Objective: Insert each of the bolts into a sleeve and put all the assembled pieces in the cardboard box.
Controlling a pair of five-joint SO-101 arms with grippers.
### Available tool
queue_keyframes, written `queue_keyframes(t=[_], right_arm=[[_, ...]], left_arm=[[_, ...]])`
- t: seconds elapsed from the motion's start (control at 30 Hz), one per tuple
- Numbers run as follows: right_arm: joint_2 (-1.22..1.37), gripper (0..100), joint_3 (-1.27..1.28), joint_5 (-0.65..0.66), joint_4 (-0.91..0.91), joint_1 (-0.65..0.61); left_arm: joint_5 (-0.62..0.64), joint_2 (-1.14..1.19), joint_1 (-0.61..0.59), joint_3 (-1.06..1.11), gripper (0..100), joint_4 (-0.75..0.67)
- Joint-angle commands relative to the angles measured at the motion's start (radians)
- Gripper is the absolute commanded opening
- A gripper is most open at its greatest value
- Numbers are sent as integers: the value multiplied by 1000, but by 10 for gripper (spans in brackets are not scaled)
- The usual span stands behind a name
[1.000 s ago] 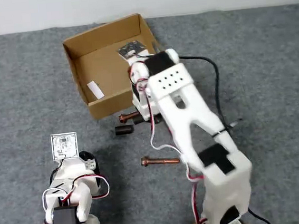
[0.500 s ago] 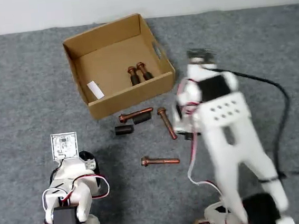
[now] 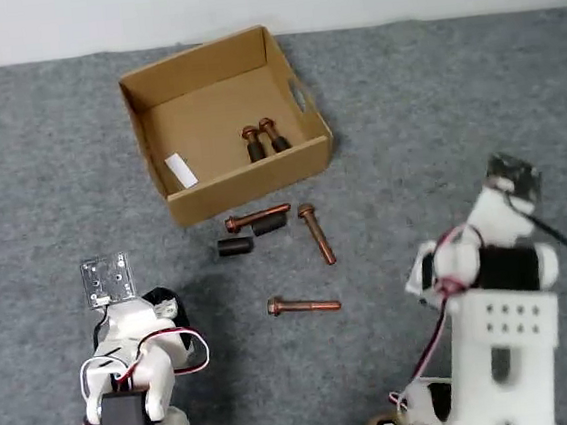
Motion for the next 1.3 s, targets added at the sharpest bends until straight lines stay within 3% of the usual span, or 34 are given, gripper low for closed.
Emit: queue_keyframes(t=[0.0,0.23,0.4,0.5,0.73,0.93,1.27], right_arm=[[-173,9,86,-5,-44,16],[-542,8,308,71,-154,87],[-820,8,414,121,-173,97],[-931,8,443,121,-193,96],[-929,8,446,121,-197,97],[-929,8,448,118,-197,102],[-931,8,448,118,-197,102]], left_arm=[[2,-9,2,-10,5,-40],[-72,-3,72,-145,5,-54],[-71,8,242,-314,5,71],[-41,103,273,-415,5,110],[84,694,295,-823,5,120],[207,1235,374,-1182,5,230],[348,1745,494,-1607,28,256]])
